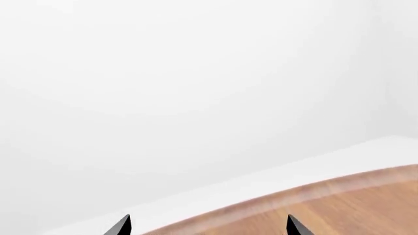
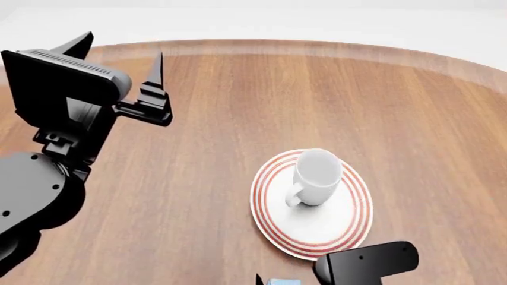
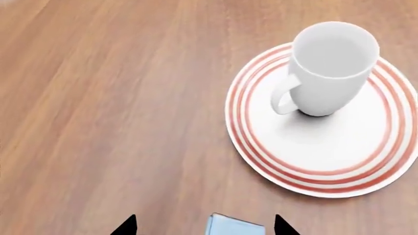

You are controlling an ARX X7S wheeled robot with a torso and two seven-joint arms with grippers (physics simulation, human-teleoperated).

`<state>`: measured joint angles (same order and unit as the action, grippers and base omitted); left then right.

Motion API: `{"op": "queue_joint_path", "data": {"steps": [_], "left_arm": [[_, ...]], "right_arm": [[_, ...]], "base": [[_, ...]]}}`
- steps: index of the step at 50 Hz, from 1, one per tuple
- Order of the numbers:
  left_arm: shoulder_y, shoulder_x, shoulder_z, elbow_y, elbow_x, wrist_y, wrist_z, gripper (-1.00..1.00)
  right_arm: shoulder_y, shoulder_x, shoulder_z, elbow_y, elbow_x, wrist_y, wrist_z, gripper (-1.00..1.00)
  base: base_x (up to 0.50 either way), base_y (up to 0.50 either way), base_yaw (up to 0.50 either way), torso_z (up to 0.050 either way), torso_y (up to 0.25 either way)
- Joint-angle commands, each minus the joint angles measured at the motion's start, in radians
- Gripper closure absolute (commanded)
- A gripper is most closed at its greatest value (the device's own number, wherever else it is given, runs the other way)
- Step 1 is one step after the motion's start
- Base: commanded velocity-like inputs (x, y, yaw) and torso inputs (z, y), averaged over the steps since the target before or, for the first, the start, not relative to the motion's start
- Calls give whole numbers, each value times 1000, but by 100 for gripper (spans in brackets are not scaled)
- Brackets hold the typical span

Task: Pick up the white mug and put it on the plate, and put the chocolate pudding to the right of the plate.

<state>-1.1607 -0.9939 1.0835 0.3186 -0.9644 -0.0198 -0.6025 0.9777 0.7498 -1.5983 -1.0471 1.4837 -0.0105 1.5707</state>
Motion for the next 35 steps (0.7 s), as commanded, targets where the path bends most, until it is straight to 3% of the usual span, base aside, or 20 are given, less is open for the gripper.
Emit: {"op": "queue_joint_path", "data": {"steps": [1, 17, 35], "left_arm": [[11, 4, 1, -6, -2, 3, 1, -100], [19, 9, 3, -16, -2, -1, 3, -100], [26, 15, -1, -29, -9, -3, 7, -100]], "right_arm": [[-302, -11, 347, 1, 61, 244, 0, -100], [-442, 1, 529, 4, 86, 335, 0, -100], [-434, -49, 479, 68, 103, 275, 0, -100]], "base": [[0, 0, 0, 0, 0], [0, 0, 0, 0, 0], [0, 0, 0, 0, 0]]}}
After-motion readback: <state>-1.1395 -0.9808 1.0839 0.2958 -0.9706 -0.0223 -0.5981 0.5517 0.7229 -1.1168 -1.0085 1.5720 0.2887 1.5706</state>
